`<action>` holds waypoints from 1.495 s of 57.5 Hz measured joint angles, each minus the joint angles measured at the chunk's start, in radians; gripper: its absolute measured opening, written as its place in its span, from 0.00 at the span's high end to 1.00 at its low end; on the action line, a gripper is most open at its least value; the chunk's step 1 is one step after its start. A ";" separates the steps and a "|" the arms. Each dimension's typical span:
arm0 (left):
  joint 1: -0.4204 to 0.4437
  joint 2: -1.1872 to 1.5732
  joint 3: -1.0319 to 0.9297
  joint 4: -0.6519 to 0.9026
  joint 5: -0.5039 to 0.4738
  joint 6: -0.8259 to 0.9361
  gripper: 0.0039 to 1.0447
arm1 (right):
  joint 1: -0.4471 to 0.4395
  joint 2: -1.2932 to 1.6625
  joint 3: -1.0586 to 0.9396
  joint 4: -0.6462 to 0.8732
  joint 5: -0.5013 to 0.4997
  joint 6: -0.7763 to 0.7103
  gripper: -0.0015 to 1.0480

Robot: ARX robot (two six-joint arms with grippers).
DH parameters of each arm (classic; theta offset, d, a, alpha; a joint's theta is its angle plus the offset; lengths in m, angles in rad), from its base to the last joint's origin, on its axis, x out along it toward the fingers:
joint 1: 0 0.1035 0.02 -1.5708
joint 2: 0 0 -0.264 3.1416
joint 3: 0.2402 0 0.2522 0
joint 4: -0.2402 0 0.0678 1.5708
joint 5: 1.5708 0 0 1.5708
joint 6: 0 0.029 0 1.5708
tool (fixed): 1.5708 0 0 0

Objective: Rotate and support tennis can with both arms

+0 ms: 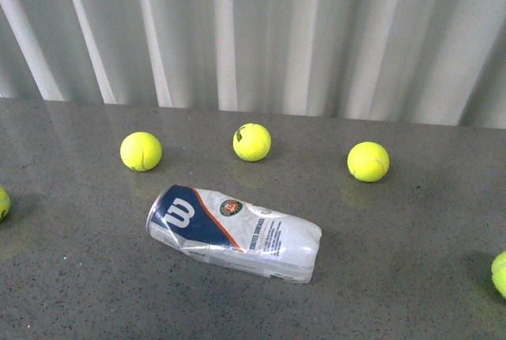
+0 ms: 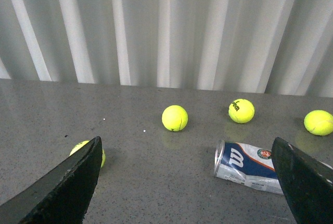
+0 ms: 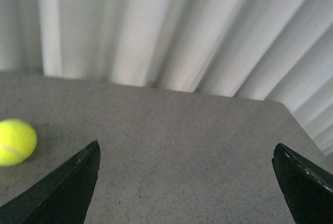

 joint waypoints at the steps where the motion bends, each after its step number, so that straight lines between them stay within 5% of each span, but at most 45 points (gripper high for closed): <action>1: 0.000 0.000 0.000 0.000 0.000 0.000 0.06 | -0.005 -0.015 -0.006 0.000 -0.001 0.006 0.07; 8: 0.000 0.000 0.000 0.000 0.000 0.000 0.06 | -0.026 -0.201 -0.081 0.021 0.003 0.023 0.07; 14: 0.000 0.000 0.000 0.000 -0.001 0.000 0.06 | -0.030 -0.427 -0.150 -0.171 -0.293 0.130 0.24; 18: 0.000 0.000 0.000 0.000 0.001 0.000 0.06 | -0.016 -0.555 -0.217 -0.261 -0.371 0.159 0.34; 38: 0.000 0.000 0.000 0.000 0.000 0.000 0.06 | -0.015 -0.882 -0.401 -0.372 -0.372 0.202 0.97; 86: 0.000 0.000 0.000 0.000 0.000 0.000 0.06 | -0.015 -1.167 -0.485 -0.556 -0.372 0.206 0.97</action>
